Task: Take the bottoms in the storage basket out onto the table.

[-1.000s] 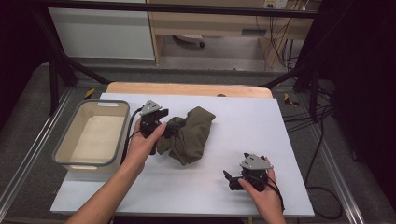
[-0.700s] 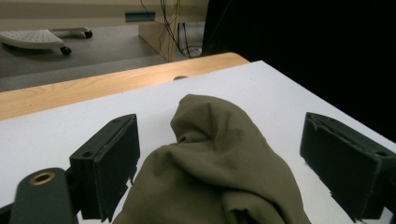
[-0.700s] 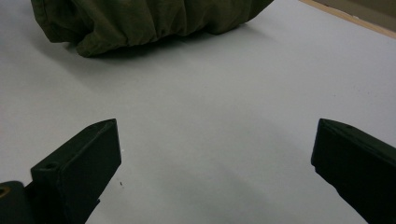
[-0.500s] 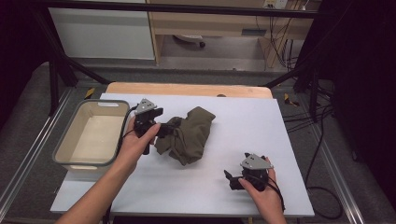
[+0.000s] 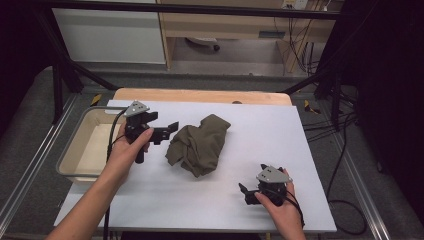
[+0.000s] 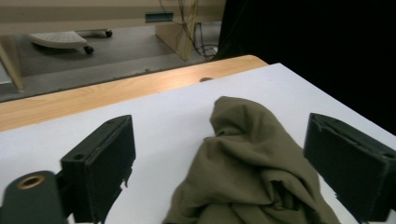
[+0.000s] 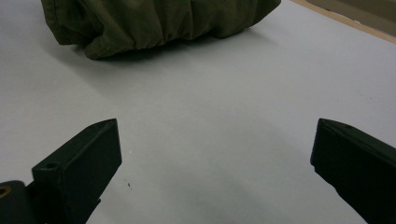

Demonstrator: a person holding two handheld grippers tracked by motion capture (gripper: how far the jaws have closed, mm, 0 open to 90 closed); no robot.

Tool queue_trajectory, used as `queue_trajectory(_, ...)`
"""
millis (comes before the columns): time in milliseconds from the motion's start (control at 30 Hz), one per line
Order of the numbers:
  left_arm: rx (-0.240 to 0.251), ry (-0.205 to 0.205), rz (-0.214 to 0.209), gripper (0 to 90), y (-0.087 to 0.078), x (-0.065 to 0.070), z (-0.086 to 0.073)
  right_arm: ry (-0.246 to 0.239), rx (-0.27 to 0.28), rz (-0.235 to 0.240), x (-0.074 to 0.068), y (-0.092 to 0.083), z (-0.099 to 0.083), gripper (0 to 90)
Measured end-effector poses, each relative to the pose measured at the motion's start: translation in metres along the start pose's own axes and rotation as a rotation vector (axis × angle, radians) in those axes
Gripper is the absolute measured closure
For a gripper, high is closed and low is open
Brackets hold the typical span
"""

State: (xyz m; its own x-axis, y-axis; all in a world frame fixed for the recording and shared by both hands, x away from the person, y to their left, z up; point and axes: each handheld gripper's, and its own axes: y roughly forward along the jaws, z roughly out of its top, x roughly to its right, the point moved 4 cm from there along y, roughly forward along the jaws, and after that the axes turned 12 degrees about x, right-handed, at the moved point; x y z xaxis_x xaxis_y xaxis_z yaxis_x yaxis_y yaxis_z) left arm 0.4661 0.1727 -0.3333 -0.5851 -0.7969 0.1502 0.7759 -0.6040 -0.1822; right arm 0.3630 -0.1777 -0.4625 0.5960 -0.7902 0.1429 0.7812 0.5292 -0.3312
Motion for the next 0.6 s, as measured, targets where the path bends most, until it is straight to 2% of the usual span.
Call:
queue_trajectory(100, 0.003, -0.001, 0.028, 7.0, -0.006, -0.008, 0.004, -0.004, 0.001, 0.001, 0.0, 0.0, 0.0, 2.6)
queue_trajectory(333, -0.001, -0.015, 0.054, 4.7, -0.013, -0.017, 0.007, -0.003, 0.005, -0.006, 0.001, -0.001, 0.0, 2.6)
queue_trajectory(500, -0.008, -0.005, 0.06, 4.0, -0.018, -0.026, 0.009, 0.005, 0.006, -0.006, 0.0, -0.001, 0.0, 2.6)
queue_trajectory(600, -0.015, 0.005, 0.093, 3.9, -0.021, -0.037, 0.008, 0.013, 0.016, 0.003, 0.0, -0.001, 0.002, 2.5)
